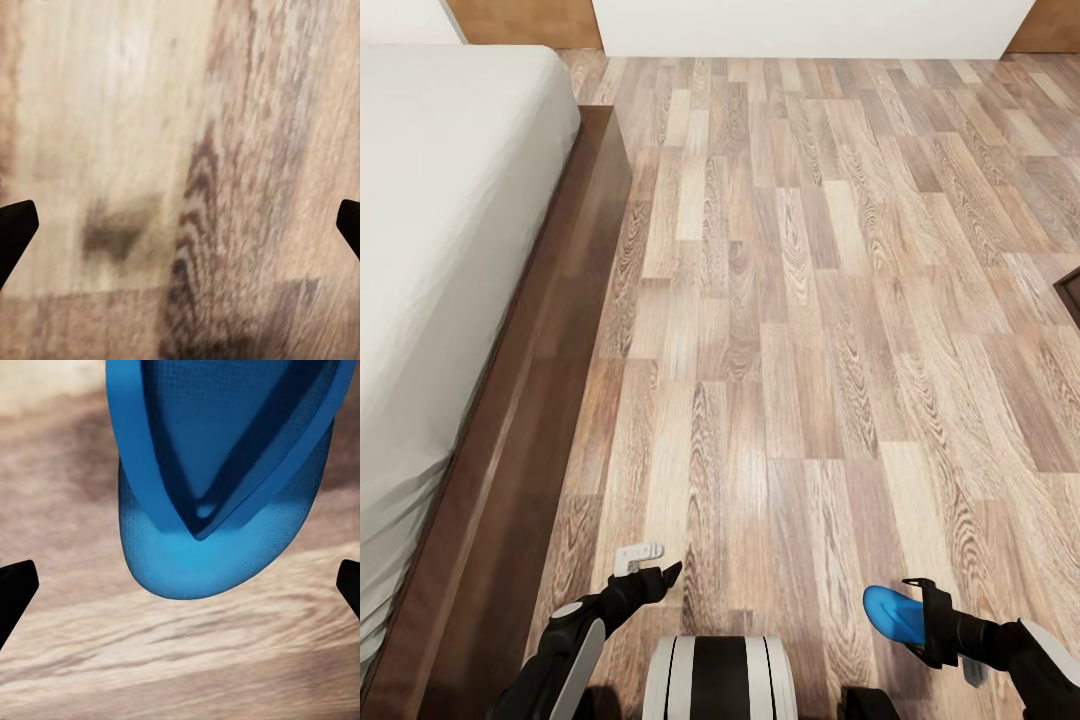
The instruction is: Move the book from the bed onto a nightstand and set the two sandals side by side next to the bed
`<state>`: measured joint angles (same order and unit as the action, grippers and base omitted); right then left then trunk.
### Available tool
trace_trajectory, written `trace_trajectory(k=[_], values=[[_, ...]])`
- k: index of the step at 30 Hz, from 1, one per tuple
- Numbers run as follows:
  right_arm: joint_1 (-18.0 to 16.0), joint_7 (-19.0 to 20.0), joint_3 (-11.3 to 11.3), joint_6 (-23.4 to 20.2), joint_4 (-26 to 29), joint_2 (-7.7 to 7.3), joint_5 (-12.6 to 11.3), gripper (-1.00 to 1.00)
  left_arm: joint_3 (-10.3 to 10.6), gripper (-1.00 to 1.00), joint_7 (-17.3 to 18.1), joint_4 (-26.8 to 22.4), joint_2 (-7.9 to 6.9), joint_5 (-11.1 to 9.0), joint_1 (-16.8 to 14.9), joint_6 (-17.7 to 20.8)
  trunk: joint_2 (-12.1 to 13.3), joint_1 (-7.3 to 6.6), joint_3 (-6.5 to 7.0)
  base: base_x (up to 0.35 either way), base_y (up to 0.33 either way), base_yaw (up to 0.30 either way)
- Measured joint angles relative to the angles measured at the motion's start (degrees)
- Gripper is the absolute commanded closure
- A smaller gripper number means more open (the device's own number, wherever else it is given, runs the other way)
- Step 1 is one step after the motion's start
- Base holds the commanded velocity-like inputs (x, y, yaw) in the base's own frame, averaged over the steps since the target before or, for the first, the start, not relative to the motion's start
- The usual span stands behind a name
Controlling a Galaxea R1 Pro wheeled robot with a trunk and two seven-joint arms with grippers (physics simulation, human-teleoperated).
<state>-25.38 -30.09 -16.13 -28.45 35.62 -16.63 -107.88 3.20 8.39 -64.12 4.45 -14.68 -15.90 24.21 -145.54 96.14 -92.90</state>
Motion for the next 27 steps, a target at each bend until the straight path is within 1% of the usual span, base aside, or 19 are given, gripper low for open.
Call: trace_trajectory(k=[3, 10, 19, 27], values=[[0.0, 0.0, 0.0, 0.0, 0.0, 0.0, 0.0, -1.0, 0.0, -1.0, 0.0, 0.0, 0.01, 0.0, 0.0, 0.0, 0.0, -0.01, 0.0, 0.059, 0.0, 0.0], [0.0, 0.0, 0.1, 0.0, 0.0, 0.0, 0.0, -1.0, 0.0, -1.0, 0.0, 0.0, 0.01, 0.1, 0.0, -0.1, 0.0, -0.01, 0.0, 0.159, 0.0, 0.0], [0.0, 0.0, 0.1, 0.0, 0.0, 0.0, 0.0, -1.0, 0.0, -1.0, 0.0, 0.0, 0.01, 0.1, 0.0, -0.1, 0.0, 0.0, 0.0, 0.029, -0.005, 0.0], [0.0, 0.0, 0.1, 0.0, 0.0, 0.0, 0.0, -1.0, 0.0, -1.0, 0.0, 0.0, 0.01, 0.1, 0.0, -0.1, 0.0, 0.0, 0.0, 0.002, -0.159, 0.0]])
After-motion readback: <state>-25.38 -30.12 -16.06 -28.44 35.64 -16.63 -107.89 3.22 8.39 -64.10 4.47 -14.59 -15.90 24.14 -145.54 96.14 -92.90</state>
